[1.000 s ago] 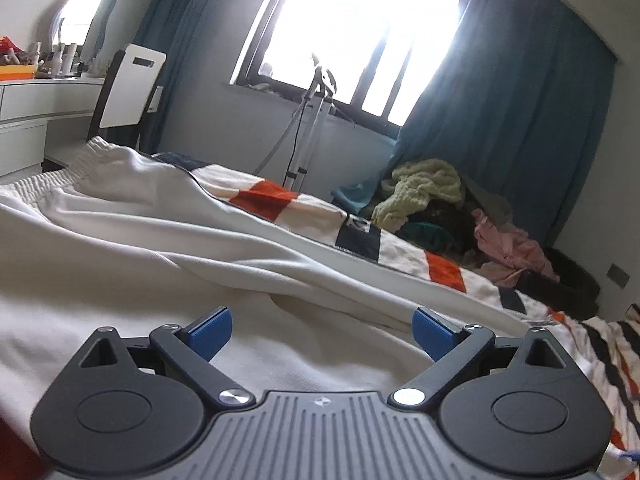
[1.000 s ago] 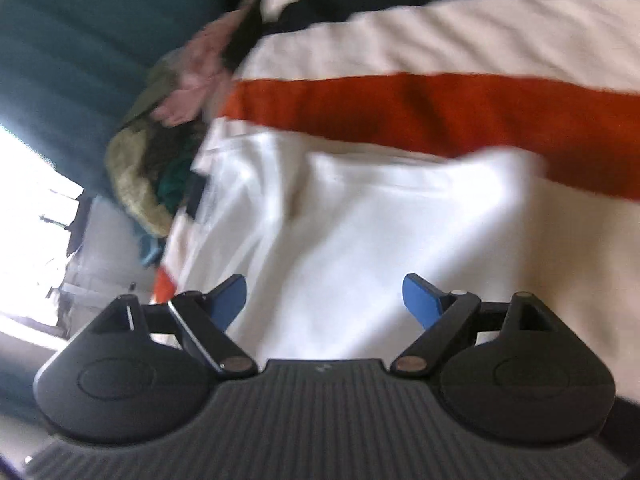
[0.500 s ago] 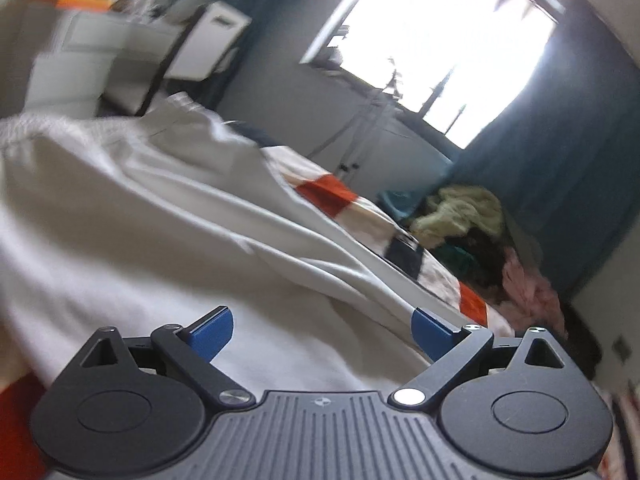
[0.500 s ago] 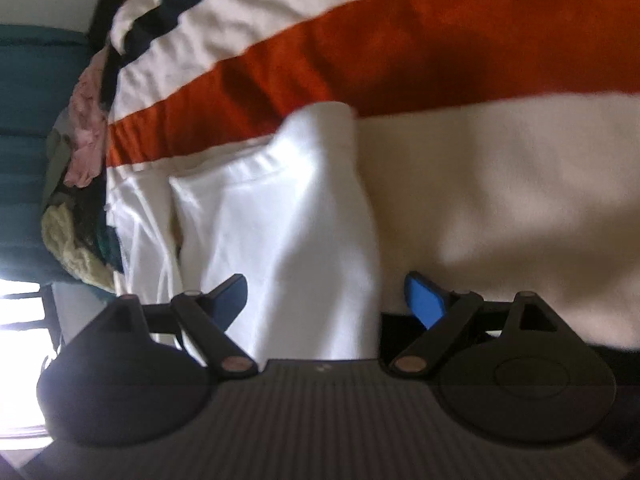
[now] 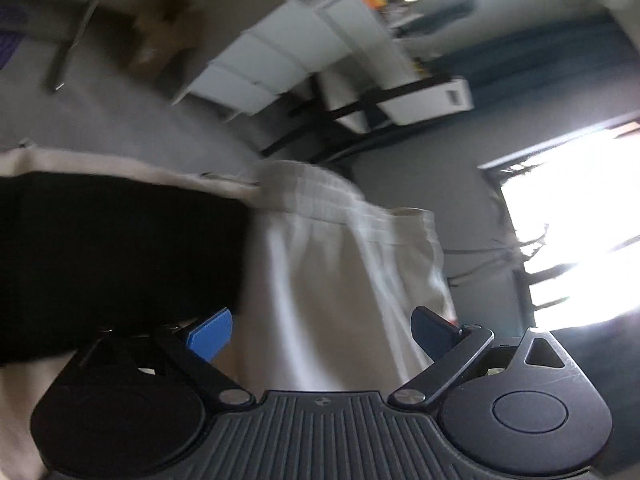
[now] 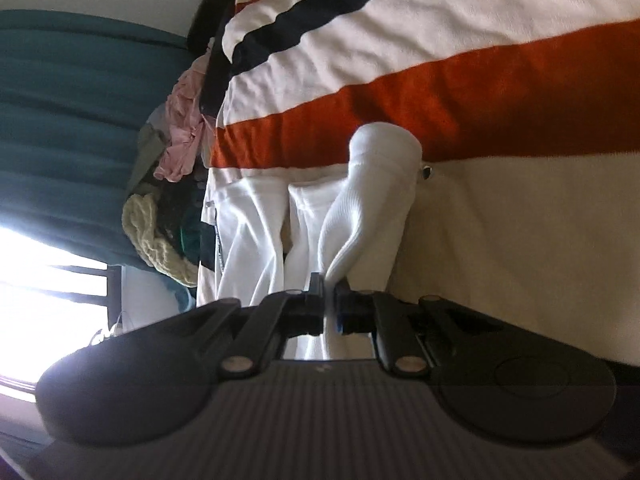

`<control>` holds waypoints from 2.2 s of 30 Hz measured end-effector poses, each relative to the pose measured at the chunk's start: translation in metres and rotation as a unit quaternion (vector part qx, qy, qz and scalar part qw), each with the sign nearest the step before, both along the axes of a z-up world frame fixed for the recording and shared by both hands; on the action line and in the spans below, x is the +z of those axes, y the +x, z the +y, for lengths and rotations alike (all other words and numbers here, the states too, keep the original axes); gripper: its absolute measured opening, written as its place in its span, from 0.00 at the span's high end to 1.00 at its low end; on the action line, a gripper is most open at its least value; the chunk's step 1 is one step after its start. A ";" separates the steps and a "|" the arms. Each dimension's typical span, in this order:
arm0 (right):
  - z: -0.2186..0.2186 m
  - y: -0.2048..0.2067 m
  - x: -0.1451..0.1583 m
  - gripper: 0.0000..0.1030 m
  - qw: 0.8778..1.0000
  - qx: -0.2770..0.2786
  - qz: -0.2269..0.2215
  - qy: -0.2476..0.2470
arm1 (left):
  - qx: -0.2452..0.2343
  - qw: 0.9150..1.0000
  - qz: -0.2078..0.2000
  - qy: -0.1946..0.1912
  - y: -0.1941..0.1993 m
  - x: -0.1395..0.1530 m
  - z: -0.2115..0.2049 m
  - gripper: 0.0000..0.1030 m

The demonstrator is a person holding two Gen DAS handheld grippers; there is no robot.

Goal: Fold clothes

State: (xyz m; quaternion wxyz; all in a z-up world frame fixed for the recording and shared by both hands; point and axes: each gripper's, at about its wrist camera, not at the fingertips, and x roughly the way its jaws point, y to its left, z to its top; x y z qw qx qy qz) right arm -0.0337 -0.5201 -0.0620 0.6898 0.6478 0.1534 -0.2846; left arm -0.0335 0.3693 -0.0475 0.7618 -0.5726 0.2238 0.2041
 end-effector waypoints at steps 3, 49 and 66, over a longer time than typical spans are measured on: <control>0.000 0.000 -0.002 0.92 1.000 -0.003 0.004 0.005 | 0.006 0.999 0.022 -0.038 0.008 -0.015 0.008 0.13; -0.003 0.336 0.055 0.93 0.928 0.017 0.118 -0.354 | -0.008 0.958 -0.106 0.265 0.313 0.090 -0.135 0.97; -0.003 0.386 -0.002 0.72 0.894 0.024 0.171 -0.414 | -0.093 0.941 -0.067 0.318 0.370 0.032 -0.155 0.64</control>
